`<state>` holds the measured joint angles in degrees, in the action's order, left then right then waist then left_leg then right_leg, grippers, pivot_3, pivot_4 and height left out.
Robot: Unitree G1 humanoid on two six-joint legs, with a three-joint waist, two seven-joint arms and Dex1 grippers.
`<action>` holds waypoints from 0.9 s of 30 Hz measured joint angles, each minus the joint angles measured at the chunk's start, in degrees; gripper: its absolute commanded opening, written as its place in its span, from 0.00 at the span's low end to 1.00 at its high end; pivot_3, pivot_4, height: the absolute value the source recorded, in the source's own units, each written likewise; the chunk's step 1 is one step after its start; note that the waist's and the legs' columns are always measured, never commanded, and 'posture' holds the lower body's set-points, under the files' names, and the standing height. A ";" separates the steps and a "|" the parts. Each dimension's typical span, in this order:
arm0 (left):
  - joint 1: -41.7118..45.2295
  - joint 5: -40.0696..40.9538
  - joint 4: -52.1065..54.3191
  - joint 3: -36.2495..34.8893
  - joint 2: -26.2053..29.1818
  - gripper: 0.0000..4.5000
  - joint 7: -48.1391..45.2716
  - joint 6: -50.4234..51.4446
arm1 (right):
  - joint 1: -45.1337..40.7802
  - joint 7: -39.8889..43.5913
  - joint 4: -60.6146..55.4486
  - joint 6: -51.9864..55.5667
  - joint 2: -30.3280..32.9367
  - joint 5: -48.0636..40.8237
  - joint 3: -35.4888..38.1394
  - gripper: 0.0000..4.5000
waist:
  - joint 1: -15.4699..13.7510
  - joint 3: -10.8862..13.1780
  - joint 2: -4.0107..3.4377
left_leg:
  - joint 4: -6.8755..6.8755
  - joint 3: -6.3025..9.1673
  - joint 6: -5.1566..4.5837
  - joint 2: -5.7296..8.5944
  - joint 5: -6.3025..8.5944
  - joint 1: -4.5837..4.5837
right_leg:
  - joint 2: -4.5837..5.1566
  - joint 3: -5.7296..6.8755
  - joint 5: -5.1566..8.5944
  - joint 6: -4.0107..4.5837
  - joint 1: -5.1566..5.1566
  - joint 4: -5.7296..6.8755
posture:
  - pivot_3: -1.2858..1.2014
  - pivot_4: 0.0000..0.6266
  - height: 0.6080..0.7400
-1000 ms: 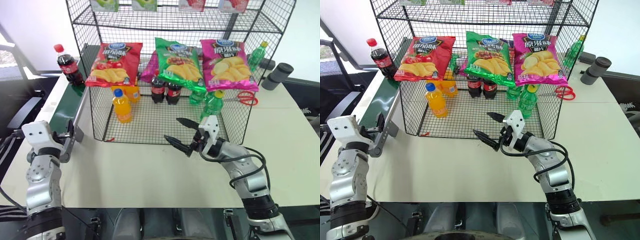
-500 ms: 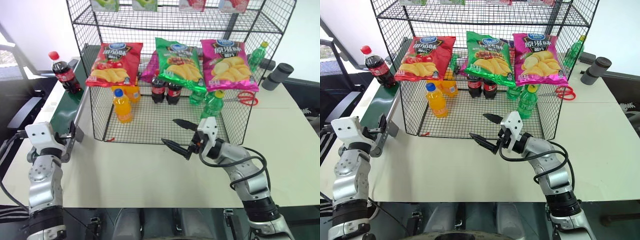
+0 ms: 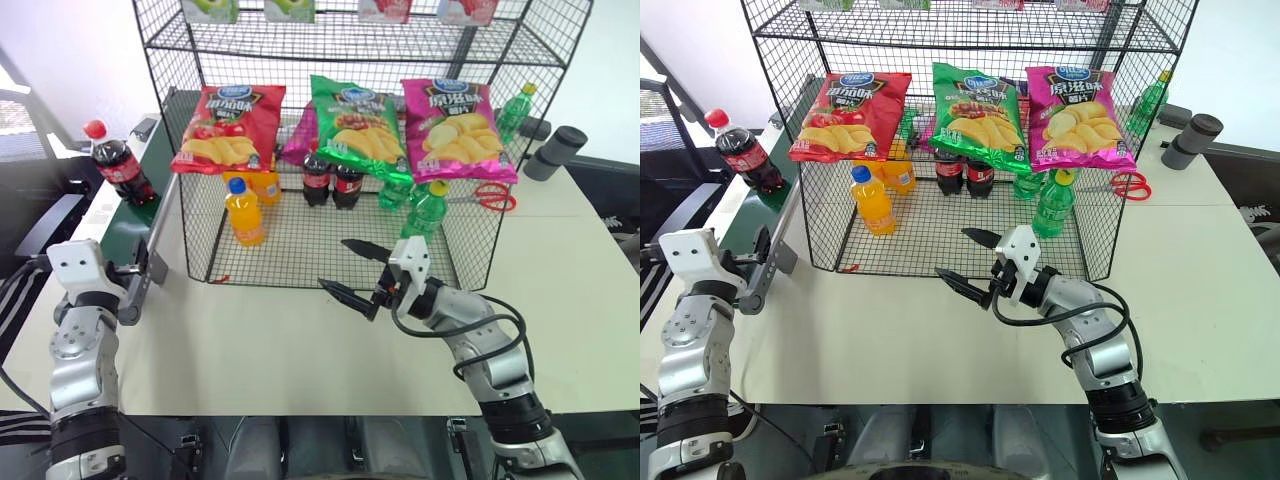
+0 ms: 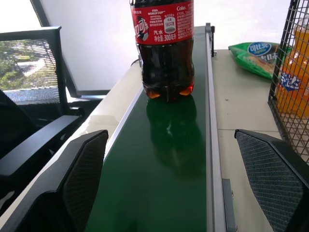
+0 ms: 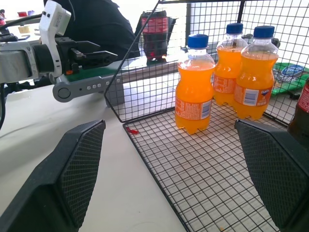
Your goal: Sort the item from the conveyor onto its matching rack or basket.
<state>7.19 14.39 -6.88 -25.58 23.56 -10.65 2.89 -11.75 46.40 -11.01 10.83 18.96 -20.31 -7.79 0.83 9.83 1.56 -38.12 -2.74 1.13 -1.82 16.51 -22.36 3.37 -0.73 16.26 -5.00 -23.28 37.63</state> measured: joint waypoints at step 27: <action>0.14 0.08 -0.43 -1.86 -0.14 1.00 3.62 -1.06 | -0.13 0.23 0.00 0.03 -0.37 -0.19 -0.98 0.99 | 0.05 0.00 0.00 | 0.01 0.00 0.00 0.00 0.00 0.00 | 0.04 0.00 0.00 0.00 -0.02 0.00 | 0.52 0.24 1.00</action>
<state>7.34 14.47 -7.31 -27.44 23.42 -7.03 1.83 -11.88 46.64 -11.01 10.86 18.59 -20.50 -8.77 0.88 9.83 1.56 -38.11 -2.73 1.13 -1.82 16.51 -22.36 3.41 -0.73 16.26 -5.00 -23.30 37.63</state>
